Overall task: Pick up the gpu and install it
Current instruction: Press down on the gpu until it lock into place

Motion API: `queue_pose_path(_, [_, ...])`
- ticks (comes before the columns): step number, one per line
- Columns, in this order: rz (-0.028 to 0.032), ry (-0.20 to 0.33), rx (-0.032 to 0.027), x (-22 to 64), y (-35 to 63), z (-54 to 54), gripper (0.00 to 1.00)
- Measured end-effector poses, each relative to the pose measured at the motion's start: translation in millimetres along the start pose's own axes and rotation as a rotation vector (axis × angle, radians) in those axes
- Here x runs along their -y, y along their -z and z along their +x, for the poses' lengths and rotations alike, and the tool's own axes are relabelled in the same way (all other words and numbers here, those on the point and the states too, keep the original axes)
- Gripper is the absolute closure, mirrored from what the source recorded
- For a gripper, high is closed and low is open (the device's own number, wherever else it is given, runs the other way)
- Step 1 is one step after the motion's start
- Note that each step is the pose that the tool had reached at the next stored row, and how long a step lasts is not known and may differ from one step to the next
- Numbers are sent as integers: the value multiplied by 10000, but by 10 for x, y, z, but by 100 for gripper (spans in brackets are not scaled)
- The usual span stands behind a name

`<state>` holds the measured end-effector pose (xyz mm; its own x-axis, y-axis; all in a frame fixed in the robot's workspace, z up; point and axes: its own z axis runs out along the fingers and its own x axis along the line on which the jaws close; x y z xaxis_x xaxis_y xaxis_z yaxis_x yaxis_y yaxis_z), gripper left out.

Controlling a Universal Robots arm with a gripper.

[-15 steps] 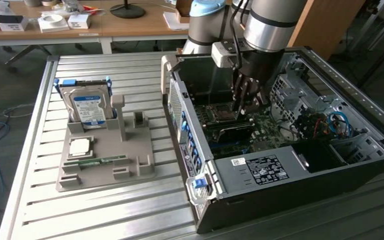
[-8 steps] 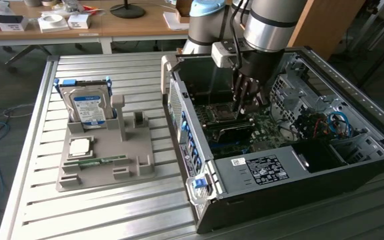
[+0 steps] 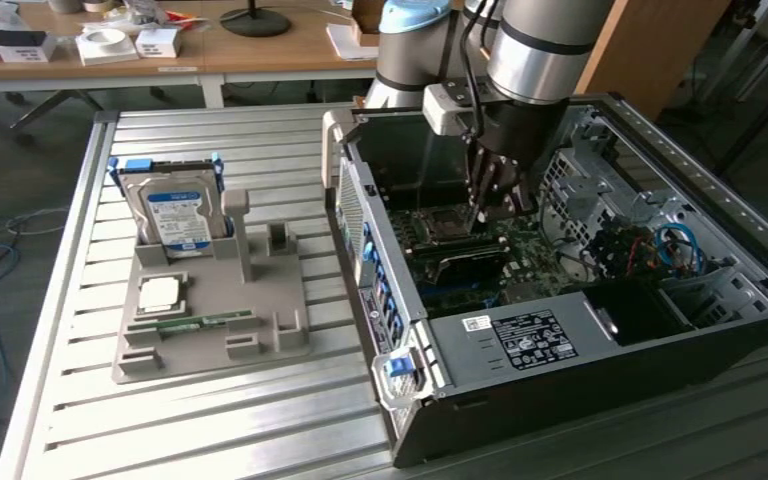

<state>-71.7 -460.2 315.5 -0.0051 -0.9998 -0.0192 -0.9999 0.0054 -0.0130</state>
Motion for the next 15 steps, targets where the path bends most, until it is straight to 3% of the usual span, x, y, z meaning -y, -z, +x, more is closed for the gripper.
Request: queue_pose_path(15, [2, 1, 4, -70, -45, -2, 89])
